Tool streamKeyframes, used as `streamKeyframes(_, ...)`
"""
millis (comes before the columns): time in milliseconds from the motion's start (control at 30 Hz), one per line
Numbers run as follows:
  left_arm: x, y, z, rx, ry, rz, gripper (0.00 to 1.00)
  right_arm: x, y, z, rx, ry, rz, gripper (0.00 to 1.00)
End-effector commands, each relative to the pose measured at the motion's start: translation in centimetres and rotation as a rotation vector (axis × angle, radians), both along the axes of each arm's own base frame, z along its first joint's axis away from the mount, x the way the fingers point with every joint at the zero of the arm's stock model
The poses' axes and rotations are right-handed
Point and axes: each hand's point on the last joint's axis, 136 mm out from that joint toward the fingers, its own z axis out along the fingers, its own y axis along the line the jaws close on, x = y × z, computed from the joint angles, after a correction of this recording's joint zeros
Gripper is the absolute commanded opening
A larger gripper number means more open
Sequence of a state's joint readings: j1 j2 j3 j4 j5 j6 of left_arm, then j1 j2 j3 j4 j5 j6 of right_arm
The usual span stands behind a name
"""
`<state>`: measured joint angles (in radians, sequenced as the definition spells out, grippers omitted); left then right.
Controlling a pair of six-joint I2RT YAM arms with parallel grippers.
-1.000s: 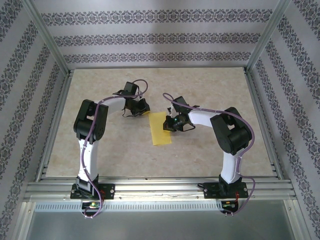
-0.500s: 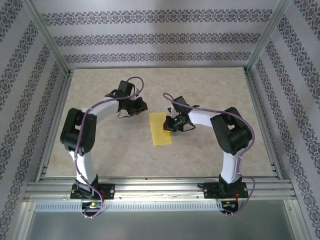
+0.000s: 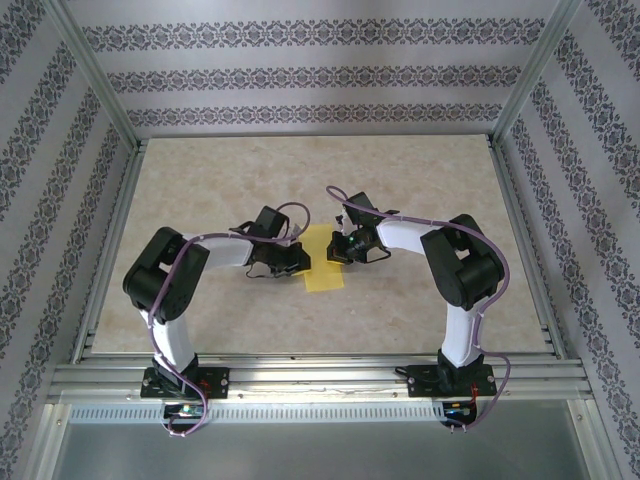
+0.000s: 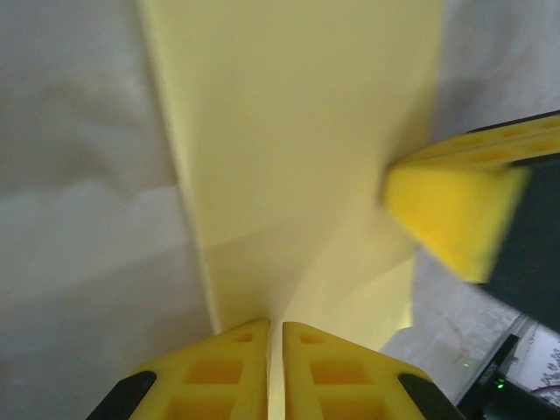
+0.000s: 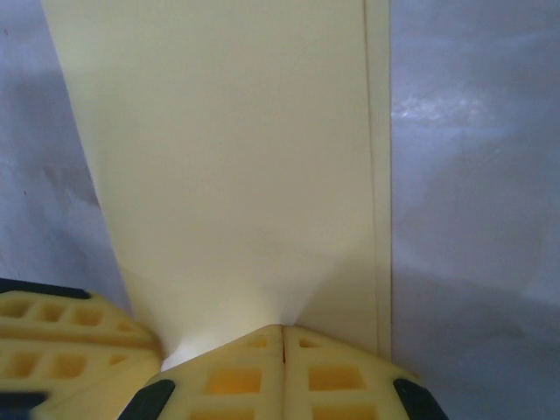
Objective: Fold a paper plane with a square sheet of paper (pick it up from the middle)
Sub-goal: First fold the square sheet of paper in half at the center of the table.
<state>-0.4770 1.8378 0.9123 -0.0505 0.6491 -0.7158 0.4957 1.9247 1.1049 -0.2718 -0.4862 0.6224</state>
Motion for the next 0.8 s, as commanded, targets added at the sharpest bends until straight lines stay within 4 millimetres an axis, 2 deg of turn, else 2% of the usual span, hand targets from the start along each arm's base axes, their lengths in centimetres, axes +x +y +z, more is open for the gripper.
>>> streamKeyframes(0,-1.4,0.5,-1.5,0.000,0.005,-0.014,0.14,-2.6,-2.3,-2.9,-0.145,0.100,-0.016,0.00)
streamKeyframes(133,-3.2,1.8,-2.4,0.049,0.030,-0.033,0.15,-2.6,-2.3,-3.0,-0.144,0.103,-0.019,0.00)
streamKeyframes(233,-3.1,1.6,-0.5,0.027,-0.006,-0.041,0.18,-2.5,-2.3,-3.0,-0.143,0.100,-0.021,0.00)
streamKeyframes(333,-2.2,1.1,2.0,-0.005,-0.056,-0.026,0.19,-2.5,-2.3,-2.9,-0.144,0.099,-0.019,0.00)
streamKeyframes(433,-1.8,-0.9,4.5,-0.098,-0.082,-0.027,0.18,-2.6,-2.4,-2.8,-0.144,0.101,-0.019,0.00)
streamKeyframes(500,-2.0,-2.2,4.9,-0.140,-0.069,-0.033,0.18,-2.7,-2.5,-2.8,-0.148,0.099,-0.019,0.00)
streamKeyframes(567,-2.2,-2.9,4.3,-0.165,-0.037,-0.026,0.16,-2.7,-2.5,-2.8,-0.149,0.097,-0.022,0.00)
streamKeyframes(767,-4.0,-2.5,0.7,-0.108,0.032,-0.044,0.15,-2.7,-2.3,-2.9,-0.140,0.102,-0.023,0.00)
